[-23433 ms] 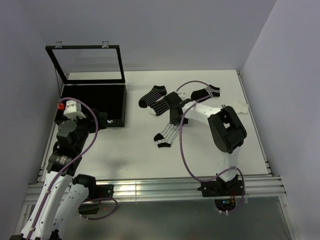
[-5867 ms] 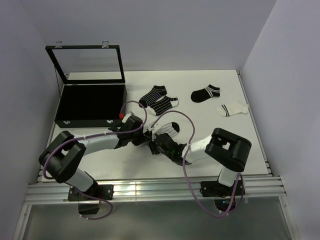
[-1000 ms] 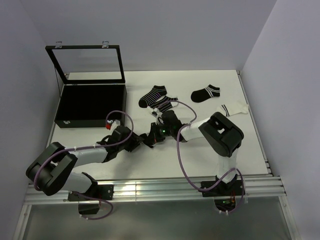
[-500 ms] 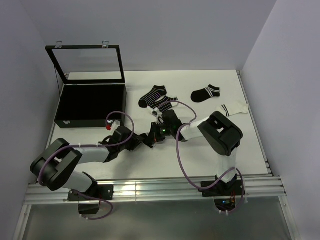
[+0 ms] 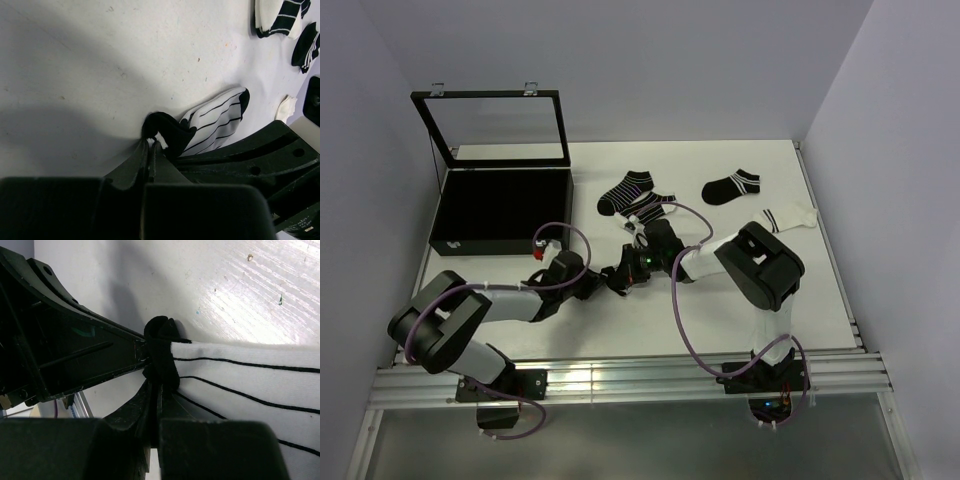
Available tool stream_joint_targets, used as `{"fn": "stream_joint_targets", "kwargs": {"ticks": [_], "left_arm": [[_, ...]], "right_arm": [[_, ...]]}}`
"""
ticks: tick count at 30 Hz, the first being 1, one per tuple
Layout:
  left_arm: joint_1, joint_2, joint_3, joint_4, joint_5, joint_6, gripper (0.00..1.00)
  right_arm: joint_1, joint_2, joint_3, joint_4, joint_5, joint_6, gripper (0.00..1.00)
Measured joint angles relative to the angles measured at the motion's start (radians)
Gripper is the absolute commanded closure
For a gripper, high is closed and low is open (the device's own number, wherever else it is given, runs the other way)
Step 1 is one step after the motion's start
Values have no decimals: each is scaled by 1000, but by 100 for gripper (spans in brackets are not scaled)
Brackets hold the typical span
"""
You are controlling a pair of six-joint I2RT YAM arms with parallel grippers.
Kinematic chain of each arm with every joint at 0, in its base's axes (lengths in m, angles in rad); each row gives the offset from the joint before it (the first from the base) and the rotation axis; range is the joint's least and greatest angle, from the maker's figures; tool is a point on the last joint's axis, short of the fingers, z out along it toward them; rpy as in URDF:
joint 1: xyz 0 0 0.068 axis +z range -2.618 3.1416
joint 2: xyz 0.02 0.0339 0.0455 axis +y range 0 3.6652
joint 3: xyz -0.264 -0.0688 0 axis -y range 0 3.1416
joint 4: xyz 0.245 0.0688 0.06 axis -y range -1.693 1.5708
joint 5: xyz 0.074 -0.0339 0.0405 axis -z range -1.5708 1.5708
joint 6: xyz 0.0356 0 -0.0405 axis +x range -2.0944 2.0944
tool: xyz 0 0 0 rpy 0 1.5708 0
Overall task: Roll the socks
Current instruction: Roll the sock at the center of the board.
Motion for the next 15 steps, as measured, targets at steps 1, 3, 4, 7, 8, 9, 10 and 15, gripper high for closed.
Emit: {"fn": "stream_joint_targets", "kwargs": {"ticks": [1,3,4,7,8,9,10,15], "left_arm": [[0,0,5,-10,0,1,100],[0,0,19,-36,-1,2,100],[0,0,28,-52,-2,3,100],[0,2,58,-106,-5,12,100],[-1,3,70,-126,-7,18,100],[-2,4,80,-144,-9,22,100],[-2,5,90,-163,-11,29,100],[-4,8,144,-261,-28,63,100]], "right_arm": [[0,0,0,0,1,0,91],[0,-2,0,-1,3,-3,81],[0,-4,0,-2,6,-3,78],[2,-31,-8,-18,34,-24,67],[4,-47,-13,-28,49,-34,63],[6,-63,-17,-42,63,-43,63],[10,-84,-25,-53,86,-57,62],[29,-211,-78,-107,217,-121,60]]}}
